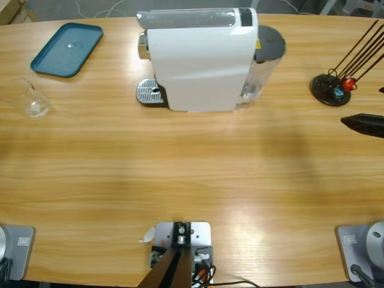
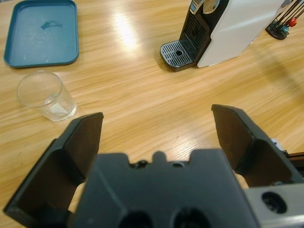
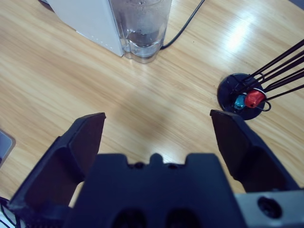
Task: Pour coffee
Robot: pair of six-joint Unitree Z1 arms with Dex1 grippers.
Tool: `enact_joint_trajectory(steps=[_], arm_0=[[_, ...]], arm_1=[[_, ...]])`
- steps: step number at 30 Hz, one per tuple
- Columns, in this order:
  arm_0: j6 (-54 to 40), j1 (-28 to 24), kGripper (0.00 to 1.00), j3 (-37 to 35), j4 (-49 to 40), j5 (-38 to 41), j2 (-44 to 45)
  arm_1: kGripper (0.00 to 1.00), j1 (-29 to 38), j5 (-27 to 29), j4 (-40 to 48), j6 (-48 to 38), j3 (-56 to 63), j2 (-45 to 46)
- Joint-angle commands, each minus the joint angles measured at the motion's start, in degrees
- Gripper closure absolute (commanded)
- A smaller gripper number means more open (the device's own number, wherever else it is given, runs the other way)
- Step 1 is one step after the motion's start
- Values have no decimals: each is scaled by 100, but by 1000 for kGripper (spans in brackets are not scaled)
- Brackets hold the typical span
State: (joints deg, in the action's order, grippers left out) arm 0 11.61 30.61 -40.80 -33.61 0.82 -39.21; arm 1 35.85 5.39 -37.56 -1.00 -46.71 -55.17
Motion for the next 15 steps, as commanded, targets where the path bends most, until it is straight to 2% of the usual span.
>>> enact_joint_trajectory(steps=[1, 10, 15], arm_0=[[43, -38, 9, 221, 74, 77, -28], [88, -38, 9, 202, 86, 108, -136], [568, -38, 9, -442, 798, 539, -1115]], arm_1=[[0, -75, -79, 29, 66, 57, 6], [0, -75, -79, 29, 73, 75, 69], [0, -73, -73, 64, 73, 83, 52]])
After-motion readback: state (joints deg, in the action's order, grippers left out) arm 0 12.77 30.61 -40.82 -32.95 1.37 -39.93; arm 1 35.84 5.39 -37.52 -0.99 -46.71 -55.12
